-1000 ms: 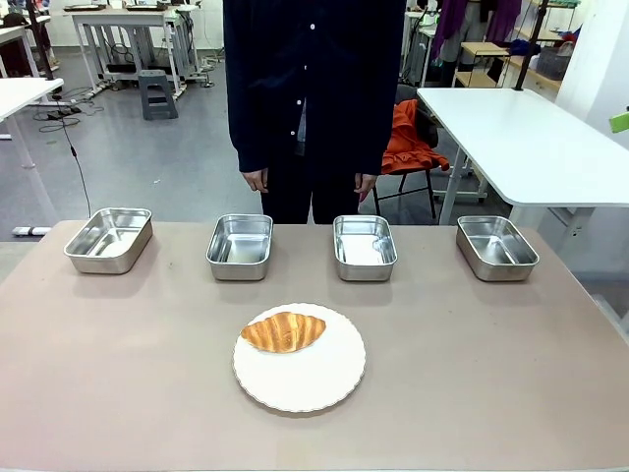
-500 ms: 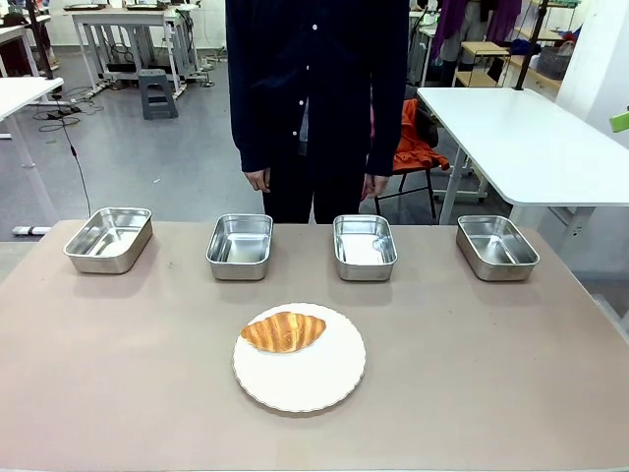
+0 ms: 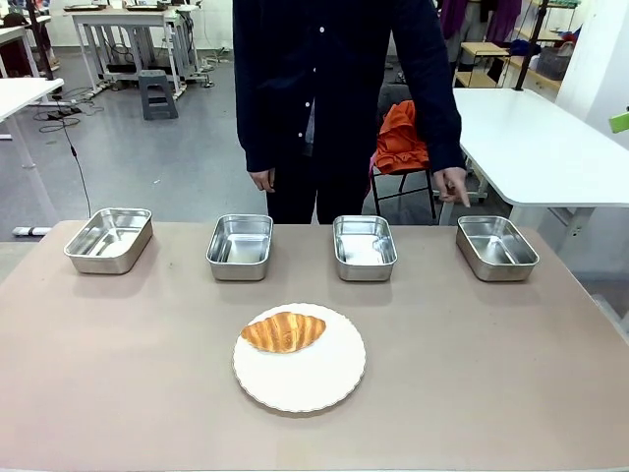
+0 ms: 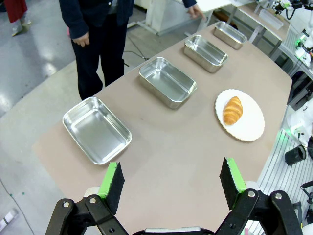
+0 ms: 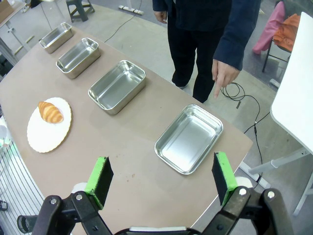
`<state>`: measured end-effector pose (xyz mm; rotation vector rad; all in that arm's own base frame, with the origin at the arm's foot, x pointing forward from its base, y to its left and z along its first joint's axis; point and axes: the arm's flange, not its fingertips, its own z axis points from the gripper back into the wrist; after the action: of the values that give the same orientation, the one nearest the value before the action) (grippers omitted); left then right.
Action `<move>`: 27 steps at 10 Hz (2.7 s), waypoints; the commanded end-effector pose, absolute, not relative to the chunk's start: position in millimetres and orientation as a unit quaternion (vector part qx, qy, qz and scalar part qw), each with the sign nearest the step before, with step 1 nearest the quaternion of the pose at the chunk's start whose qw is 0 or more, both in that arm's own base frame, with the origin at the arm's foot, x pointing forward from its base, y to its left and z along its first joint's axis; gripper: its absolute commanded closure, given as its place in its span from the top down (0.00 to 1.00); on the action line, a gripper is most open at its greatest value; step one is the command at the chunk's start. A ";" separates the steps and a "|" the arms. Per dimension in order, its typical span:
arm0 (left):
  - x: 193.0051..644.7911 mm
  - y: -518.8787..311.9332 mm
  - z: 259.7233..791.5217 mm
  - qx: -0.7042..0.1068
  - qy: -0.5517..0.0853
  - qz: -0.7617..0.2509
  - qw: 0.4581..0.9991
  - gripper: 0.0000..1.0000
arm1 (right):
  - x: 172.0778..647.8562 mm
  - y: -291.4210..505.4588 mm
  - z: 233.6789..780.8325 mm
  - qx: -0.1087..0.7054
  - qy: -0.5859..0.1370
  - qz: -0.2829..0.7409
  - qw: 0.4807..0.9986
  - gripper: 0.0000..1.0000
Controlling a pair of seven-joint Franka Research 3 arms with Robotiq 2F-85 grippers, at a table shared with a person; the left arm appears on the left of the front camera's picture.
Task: Place the bread in the container.
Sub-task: Place the Butter Roll into the Airtight Container indicated by the human.
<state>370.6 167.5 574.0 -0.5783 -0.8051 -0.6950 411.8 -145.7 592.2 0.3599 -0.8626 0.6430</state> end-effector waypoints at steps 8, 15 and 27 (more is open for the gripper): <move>369.3 168.8 574.4 -0.271 -0.381 -0.333 0.819 1.00 | 412.4 -145.9 592.6 0.171 -0.411 0.307 0.841 1.00; 369.3 168.8 574.4 -0.271 -0.381 -0.333 0.819 1.00 | 412.4 -145.9 592.6 0.171 -0.411 0.307 0.841 1.00; 369.3 168.8 574.4 -0.271 -0.381 -0.333 0.819 1.00 | 393.9 154.8 510.7 0.152 -0.140 0.568 0.797 1.00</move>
<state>370.7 167.4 574.3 -0.5778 -0.8052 -0.6957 389.5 170.6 510.1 0.3558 -0.2573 1.1947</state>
